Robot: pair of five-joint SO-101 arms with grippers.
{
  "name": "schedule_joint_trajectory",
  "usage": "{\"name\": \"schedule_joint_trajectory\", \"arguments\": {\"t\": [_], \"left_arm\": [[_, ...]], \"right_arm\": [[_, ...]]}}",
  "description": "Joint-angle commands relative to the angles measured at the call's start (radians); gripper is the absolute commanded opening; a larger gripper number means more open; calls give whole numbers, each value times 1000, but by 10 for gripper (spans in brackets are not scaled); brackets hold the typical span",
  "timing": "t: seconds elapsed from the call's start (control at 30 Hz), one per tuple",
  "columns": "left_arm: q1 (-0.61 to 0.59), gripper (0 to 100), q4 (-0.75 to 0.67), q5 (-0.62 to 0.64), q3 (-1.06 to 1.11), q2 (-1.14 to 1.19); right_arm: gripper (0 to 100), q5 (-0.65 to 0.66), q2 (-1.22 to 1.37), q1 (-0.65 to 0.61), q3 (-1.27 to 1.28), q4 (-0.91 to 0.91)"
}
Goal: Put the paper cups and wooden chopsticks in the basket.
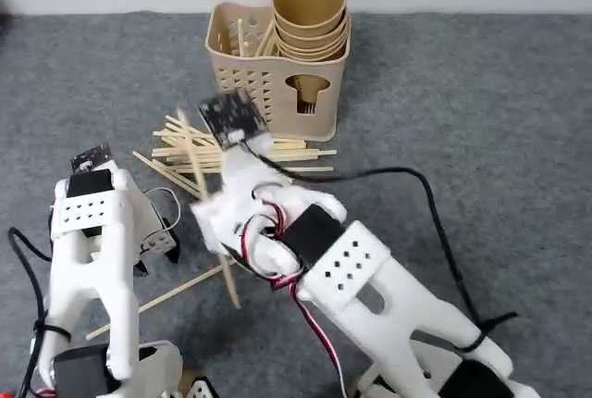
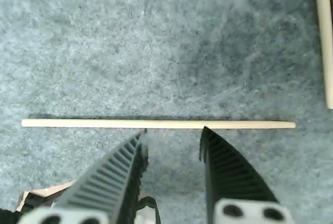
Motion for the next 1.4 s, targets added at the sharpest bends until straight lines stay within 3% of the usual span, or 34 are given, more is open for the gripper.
{"name": "schedule_joint_trajectory", "arguments": {"t": [0.0,0.23,0.37,0.73,1.0,1.37], "left_arm": [[2,159,2,9,-5,-44],[2,159,2,9,-4,-44],[2,159,2,9,-4,-44],[2,159,2,9,-4,-44],[2,159,2,9,-4,-44],[-21,159,3,11,-4,-44]], "right_arm": [[8,98,-44,38,-58,-234],[8,402,21,188,-63,-624],[8,459,74,240,-63,-849],[8,689,153,252,-71,-1262],[8,786,309,257,-259,-1371],[8,694,556,283,-288,-1365]]}}
